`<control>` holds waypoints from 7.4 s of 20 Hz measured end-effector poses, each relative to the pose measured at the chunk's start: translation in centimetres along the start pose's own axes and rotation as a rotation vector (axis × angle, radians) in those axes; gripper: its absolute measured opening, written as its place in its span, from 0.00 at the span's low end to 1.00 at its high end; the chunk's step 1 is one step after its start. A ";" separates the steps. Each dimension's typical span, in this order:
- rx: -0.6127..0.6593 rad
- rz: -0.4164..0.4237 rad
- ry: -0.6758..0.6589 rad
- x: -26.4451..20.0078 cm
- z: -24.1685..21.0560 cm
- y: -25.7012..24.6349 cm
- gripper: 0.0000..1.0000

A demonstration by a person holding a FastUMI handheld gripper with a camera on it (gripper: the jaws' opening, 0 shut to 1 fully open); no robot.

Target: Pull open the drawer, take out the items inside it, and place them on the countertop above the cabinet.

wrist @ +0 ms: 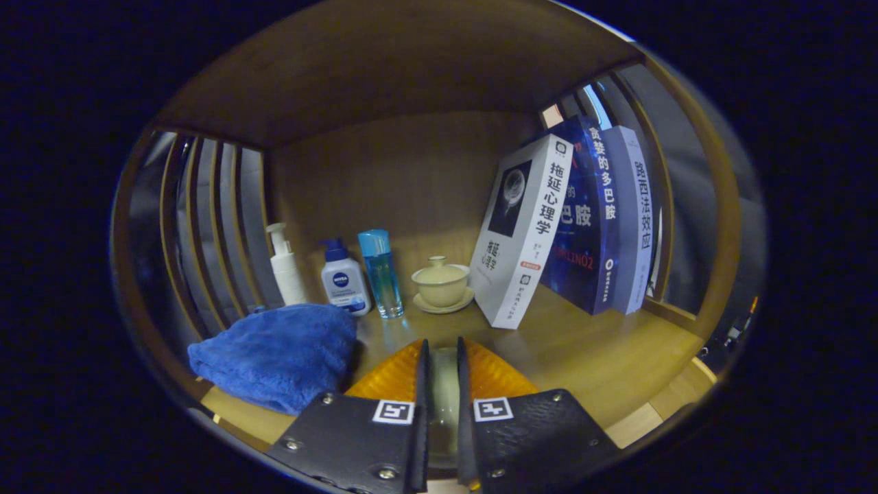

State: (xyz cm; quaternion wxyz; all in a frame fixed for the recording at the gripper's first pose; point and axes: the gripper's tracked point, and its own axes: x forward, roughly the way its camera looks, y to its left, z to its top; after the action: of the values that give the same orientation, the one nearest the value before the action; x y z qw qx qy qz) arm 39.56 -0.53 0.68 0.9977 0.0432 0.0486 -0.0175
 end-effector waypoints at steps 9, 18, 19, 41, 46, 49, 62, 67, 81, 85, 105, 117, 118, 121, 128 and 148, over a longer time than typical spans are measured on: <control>0.030 -0.024 0.076 2.1 -1.7 -0.4 0.26; 0.050 -0.031 -0.047 -2.2 4.5 -1.3 0.98; 0.048 -0.021 -0.061 -3.1 5.6 -1.3 0.98; -0.007 -0.027 -0.104 -30.6 5.6 -4.5 0.98; -0.006 -0.024 -0.118 -35.5 1.1 -3.5 0.98; 0.007 -0.051 -0.153 -37.1 -1.7 -3.3 0.98; -0.148 -0.038 -0.051 -37.2 -13.0 -4.8 0.98; -0.139 -0.047 -0.033 -36.3 -15.8 -5.5 0.98; -0.078 0.072 0.056 -30.9 -19.7 -5.5 0.98; -0.094 0.081 0.043 -30.4 -19.7 -5.3 0.98; -0.170 0.047 0.046 -24.9 -19.1 -2.7 0.98; -0.169 0.053 0.054 -20.4 -18.2 -2.1 0.98; -0.165 0.052 0.055 -20.0 -18.2 -2.0 0.98; -0.164 0.052 0.059 -18.8 -18.0 -1.8 0.98; -0.170 0.049 0.083 -15.8 -17.7 -1.4 0.98; -0.185 0.047 0.083 -11.3 -17.1 -0.9 0.98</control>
State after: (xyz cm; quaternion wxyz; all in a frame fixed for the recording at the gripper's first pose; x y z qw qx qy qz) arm 26.67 0.41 -15.23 0.9947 -0.0475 0.0904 0.0121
